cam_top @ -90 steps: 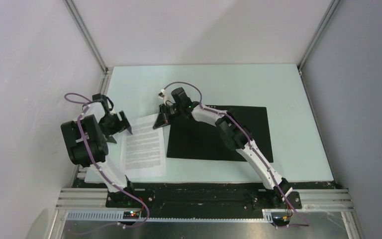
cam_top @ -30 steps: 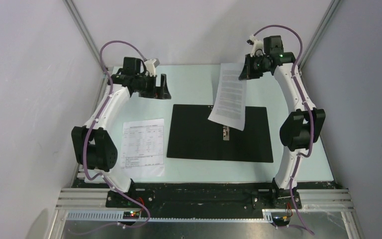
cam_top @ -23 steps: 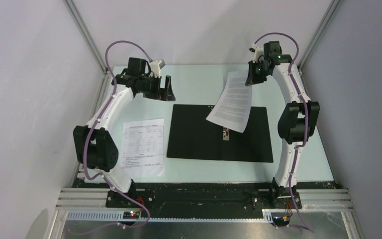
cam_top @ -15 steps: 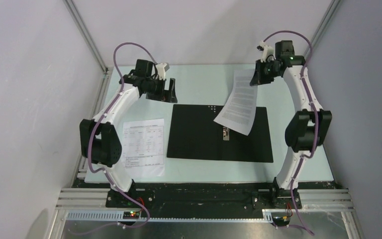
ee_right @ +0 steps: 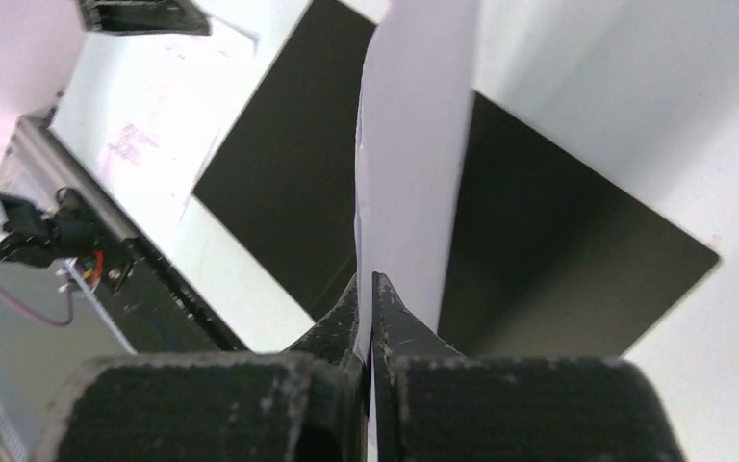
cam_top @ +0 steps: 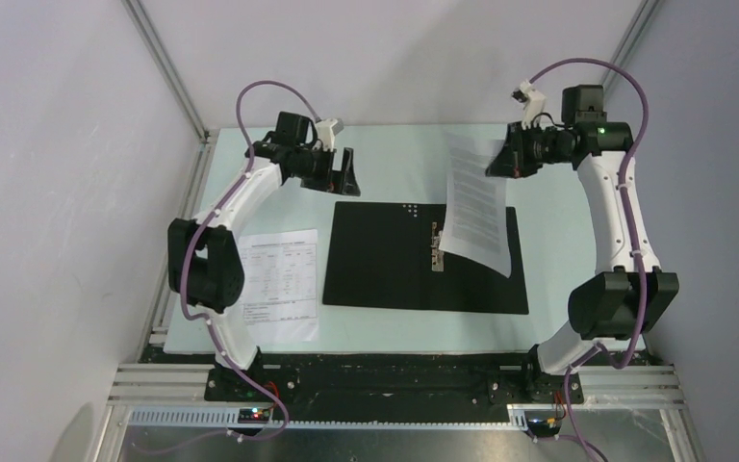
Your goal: Put the files into the folder
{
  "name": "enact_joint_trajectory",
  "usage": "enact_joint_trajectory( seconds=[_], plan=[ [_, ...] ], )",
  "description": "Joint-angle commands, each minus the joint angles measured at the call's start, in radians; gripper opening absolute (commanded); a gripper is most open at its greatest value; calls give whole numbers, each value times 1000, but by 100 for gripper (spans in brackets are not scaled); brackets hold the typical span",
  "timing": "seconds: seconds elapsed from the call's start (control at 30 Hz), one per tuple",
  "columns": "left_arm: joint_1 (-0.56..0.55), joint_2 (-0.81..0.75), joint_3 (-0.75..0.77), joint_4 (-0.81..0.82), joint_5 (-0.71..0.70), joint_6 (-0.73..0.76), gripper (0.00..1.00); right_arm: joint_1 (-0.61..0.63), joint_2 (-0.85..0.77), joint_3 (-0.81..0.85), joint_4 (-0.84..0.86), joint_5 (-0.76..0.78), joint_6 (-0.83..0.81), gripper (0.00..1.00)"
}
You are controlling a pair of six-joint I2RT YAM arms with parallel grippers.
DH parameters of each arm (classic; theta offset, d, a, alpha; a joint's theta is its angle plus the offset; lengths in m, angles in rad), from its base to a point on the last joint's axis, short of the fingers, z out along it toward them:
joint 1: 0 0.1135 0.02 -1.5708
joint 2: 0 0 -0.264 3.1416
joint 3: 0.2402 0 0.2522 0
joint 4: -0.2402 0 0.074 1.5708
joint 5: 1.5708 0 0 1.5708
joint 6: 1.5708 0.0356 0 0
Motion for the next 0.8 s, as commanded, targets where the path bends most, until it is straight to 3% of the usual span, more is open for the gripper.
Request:
enact_joint_trajectory(
  seconds=[0.0,0.17,0.33,0.5,0.67,0.77],
  plan=[
    [-20,-73,-17,139,166,50,99,78,-32,43,-69,-190,-69,0],
    [-23,-144,-71,230,266,95,100,189,5,110,-80,-239,-83,0],
    [9,-243,-108,233,230,85,100,258,110,315,-88,-311,-38,0],
    [170,-374,-200,233,220,-1,100,267,242,413,54,-414,210,0],
    [336,-476,-318,202,289,-14,100,304,437,431,164,-319,398,0],
    [343,-469,-379,154,275,-31,100,341,564,501,158,-144,412,0]
  ],
)
